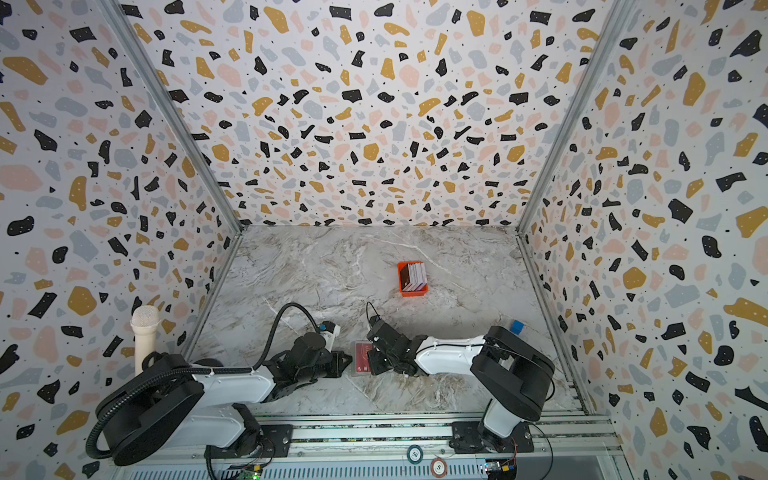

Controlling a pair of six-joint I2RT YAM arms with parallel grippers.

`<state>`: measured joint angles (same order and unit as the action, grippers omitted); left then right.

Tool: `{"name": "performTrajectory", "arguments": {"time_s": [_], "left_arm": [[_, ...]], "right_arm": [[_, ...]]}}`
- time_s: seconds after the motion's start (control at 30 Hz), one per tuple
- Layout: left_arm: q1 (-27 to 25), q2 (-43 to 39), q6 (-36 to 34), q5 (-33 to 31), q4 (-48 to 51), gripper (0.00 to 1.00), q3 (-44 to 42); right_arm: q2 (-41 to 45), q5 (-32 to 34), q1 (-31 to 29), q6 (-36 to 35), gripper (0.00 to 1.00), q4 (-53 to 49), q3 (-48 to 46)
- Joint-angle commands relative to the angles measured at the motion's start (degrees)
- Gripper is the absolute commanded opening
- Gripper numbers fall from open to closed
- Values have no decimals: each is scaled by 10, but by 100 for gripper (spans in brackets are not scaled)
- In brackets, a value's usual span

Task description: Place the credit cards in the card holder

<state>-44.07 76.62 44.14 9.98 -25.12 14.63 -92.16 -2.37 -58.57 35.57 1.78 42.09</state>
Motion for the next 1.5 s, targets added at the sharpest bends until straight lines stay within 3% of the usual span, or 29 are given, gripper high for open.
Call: {"name": "performTrajectory", "arguments": {"time_s": [0.0,0.17,0.33,0.4,0.6,0.77,0.97,1.47], "left_arm": [[0,-2,-5,8,-2,0,8],[13,-45,-13,0,35,0,16],[19,-123,-29,-12,97,0,39],[18,-136,-29,-4,94,5,45],[3,-87,-15,11,55,6,45],[-27,-35,-13,8,22,6,63],[-33,22,-17,6,2,0,80],[-43,81,-1,24,-41,0,54]], "right_arm": [[11,-13,-5,-1,0,-10,12],[59,15,0,-6,0,-43,10],[134,23,32,-24,19,-75,-2],[146,22,51,-38,31,-93,-1],[128,-13,71,-67,45,-94,-1],[88,-26,79,-76,47,-87,6],[65,4,91,-87,47,-101,15],[26,-30,83,-86,49,-68,16]]}}
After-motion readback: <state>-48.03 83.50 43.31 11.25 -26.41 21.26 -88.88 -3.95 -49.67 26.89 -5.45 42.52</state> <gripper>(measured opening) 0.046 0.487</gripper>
